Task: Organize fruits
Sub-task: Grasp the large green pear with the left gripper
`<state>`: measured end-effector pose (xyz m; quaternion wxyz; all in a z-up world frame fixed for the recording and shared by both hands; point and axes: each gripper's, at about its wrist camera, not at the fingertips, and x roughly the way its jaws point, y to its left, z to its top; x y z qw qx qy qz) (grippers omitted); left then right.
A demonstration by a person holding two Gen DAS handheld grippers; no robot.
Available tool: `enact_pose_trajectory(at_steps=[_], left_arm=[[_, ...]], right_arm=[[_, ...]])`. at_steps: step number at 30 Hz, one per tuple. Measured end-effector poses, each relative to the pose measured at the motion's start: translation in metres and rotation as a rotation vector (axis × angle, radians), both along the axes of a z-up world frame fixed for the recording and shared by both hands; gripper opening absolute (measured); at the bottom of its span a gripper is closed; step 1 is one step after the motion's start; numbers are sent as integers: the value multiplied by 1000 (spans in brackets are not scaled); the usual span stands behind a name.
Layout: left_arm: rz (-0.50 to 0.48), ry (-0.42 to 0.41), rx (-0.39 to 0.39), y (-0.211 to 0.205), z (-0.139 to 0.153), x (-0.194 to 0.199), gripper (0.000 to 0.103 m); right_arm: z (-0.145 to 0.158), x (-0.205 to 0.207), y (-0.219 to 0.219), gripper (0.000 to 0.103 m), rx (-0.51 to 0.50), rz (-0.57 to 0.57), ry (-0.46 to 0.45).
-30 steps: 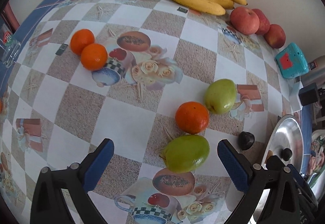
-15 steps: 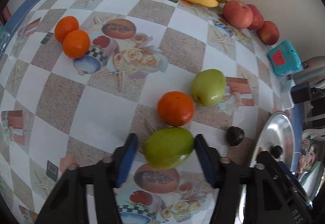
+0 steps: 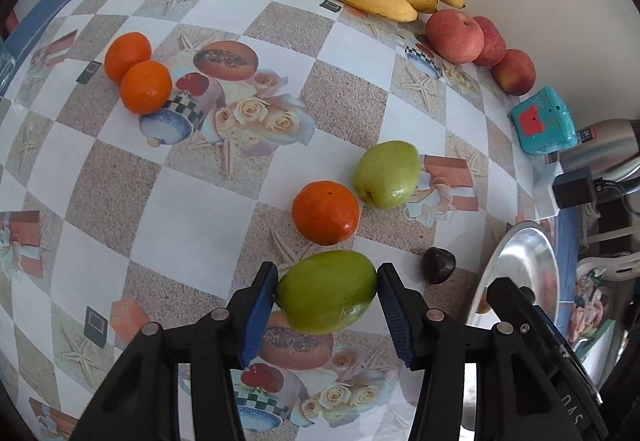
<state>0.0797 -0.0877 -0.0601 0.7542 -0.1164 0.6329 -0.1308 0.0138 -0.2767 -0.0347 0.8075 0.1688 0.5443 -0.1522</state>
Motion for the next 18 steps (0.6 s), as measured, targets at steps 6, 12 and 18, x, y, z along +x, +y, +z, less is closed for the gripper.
enact_pose_trajectory(at_steps=[6,12,18], left_arm=[[39,-15,-45,19,17,1,54],[99,-57,-56,42,33,7,54],[163,-55,-70,63,31,16,54]], right_arm=[[18,2,4,99,-12,6,-91],[27,8,17,99,-46,56,-126],[20,17,32,88,-46,110,-122]])
